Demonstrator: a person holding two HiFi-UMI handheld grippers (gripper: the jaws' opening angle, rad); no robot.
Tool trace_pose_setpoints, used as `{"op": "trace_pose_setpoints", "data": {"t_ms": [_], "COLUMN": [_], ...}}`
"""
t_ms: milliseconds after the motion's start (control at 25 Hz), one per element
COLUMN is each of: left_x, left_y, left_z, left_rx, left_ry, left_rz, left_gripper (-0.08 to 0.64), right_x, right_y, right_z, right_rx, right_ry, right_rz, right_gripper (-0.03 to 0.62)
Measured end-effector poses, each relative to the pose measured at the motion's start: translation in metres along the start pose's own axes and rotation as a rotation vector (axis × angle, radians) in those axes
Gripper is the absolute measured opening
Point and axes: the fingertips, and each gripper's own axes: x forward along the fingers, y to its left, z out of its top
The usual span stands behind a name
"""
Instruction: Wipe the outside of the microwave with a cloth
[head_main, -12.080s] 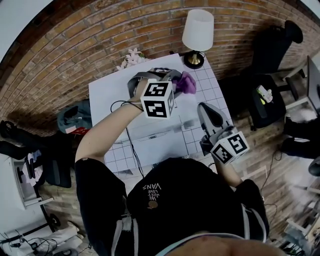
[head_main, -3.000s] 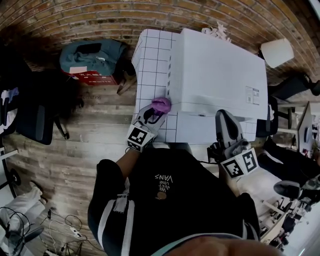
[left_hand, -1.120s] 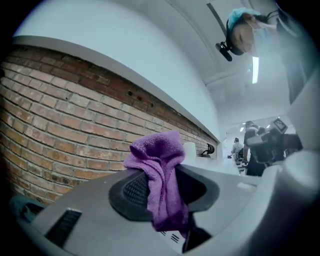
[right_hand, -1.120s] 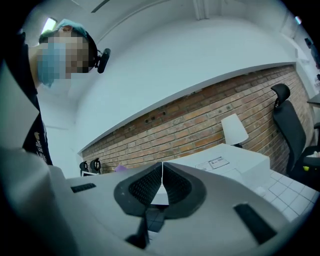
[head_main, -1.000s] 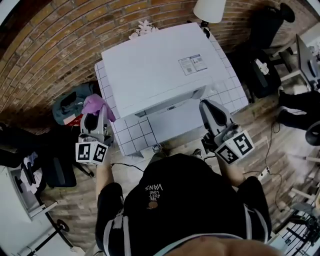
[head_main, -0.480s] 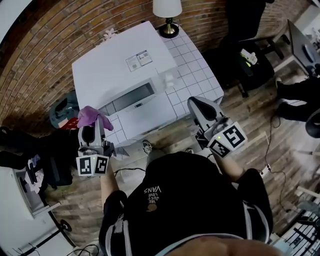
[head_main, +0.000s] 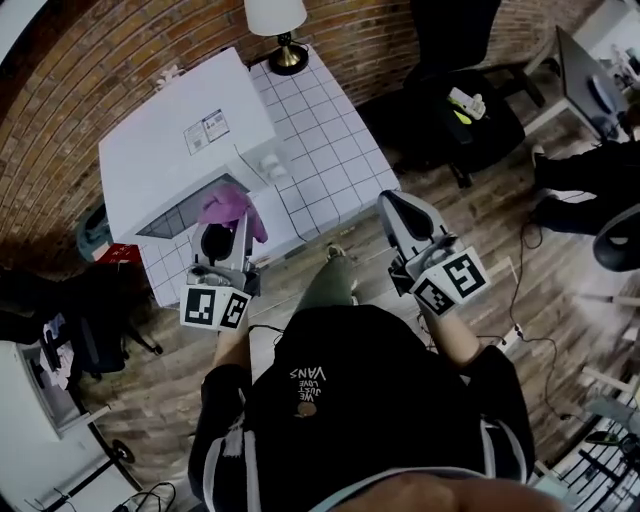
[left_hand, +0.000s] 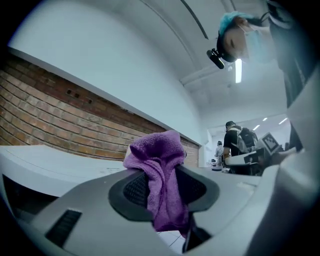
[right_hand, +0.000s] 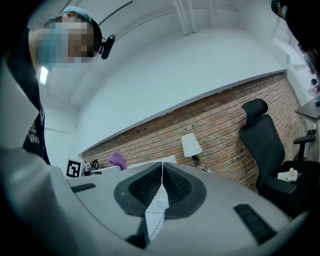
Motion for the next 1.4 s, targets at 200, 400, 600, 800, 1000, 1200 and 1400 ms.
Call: {"op": "trace_pose_setpoints", "data": {"t_ms": [200,400,600,800,1000,1200,1400], "left_x": [0.072,0.139,0.189,0.214,0.217,0.222,0.232], "left_y": [-0.045,-0.058,-0.07,-0.075,-0.06,-0.042,-0.027], "left_z": [-0.023,-0.034,-0.038,-0.049,-0.053,-0.062,-0.067], "left_rx": [-0.005,-0.05,-0.117,-0.162,-0.162,-0.171,-0.283], "left_ry": [0.018,0.012,-0.003,0.012,0.003,0.006,-0.074], "left_rz": [-0.089,-0.072,-0.056,-0.024,0.094,0.24,0.439], "left_gripper": [0.14,0.14,0.14,0.14,0.14,0.14,0.14], "right_x": [0.006,0.039,0.08,0.114,0.15,0.188,0.22], "right_y": [-0.051,-0.093,-0.125,-0.139,-0.138,-0.142,-0.148], "right_z": [0.007,0.02,0.035,0.04,0.028,0.019,0.018], "right_rx": [-0.002,-0.026,-0.043,-0.046,-0.023,-0.006,0.016], "right_ry": [-0.018,0.015,0.072,0.105,0.16,0.204,0.274], "right_rz": [-0.028,0.05,0.147,0.24,0.37,0.513,0.699], "right_gripper": [0.003,0.004,0.003,0.005,0.004,0.004,0.003]}}
